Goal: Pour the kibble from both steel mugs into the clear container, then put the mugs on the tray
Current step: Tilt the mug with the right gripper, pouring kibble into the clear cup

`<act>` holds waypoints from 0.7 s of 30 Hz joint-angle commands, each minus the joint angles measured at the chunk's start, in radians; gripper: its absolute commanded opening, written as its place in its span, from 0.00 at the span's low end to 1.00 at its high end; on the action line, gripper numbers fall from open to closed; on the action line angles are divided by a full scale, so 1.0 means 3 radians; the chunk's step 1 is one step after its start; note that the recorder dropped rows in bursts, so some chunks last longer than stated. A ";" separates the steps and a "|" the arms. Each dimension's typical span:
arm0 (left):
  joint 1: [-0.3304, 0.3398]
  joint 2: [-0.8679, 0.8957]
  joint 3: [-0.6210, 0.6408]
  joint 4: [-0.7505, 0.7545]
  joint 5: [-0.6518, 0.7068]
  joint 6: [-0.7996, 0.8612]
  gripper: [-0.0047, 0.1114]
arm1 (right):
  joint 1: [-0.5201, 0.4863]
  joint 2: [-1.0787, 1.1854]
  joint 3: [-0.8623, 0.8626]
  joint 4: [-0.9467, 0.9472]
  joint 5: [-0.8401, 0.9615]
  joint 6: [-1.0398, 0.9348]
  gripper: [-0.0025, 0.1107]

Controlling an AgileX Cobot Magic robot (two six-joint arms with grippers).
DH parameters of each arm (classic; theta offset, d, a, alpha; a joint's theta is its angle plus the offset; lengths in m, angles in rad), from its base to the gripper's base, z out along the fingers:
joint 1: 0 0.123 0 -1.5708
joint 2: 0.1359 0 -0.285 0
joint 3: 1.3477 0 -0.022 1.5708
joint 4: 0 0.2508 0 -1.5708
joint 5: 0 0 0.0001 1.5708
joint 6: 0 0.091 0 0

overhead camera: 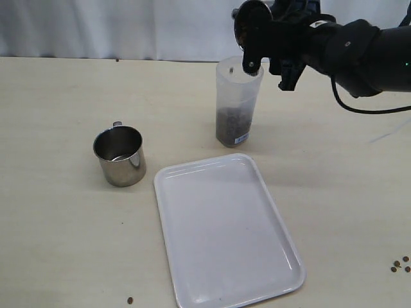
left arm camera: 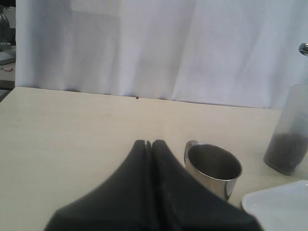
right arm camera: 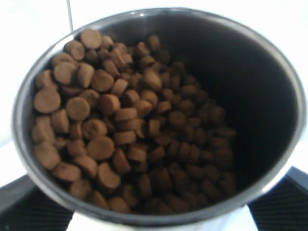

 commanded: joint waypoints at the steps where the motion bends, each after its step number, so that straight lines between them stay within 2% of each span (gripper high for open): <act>1: -0.0003 -0.0008 0.0010 -0.0002 -0.0015 -0.0017 0.04 | 0.0011 -0.0033 -0.0008 -0.0170 -0.0110 -0.0003 0.06; 21: -0.0003 -0.0008 0.0010 -0.0002 -0.0015 -0.0017 0.04 | 0.0011 -0.0033 -0.0008 -0.0544 -0.0167 -0.0003 0.06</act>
